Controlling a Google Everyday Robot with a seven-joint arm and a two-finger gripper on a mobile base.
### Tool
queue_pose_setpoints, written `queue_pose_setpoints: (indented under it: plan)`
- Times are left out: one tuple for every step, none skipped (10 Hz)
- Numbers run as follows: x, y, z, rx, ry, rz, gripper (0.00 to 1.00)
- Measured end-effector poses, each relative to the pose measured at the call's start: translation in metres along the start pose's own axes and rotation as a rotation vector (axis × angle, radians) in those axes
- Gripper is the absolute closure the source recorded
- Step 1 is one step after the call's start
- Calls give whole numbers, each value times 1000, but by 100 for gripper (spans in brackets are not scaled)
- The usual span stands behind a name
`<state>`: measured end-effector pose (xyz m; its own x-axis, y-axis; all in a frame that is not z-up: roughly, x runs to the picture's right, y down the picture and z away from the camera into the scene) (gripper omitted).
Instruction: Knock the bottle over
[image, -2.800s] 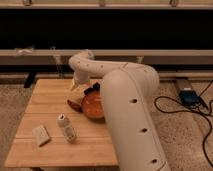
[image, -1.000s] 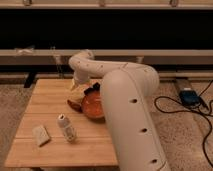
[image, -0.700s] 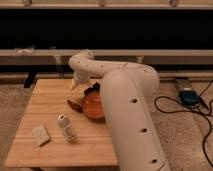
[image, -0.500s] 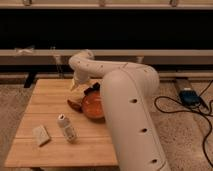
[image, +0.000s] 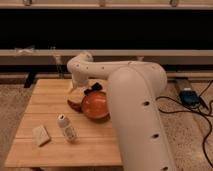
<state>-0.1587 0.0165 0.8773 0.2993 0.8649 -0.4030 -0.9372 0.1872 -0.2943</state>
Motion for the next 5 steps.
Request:
queue_pose_setpoints:
  plan:
    - [14, 8, -9, 0, -8, -14, 20]
    - [29, 17, -20, 4, -19, -31, 20]
    - [50, 30, -36, 9, -36, -57, 20]
    - [61, 37, -45, 12, -49, -70, 20]
    - [77, 45, -66, 15, -79, -90, 20]
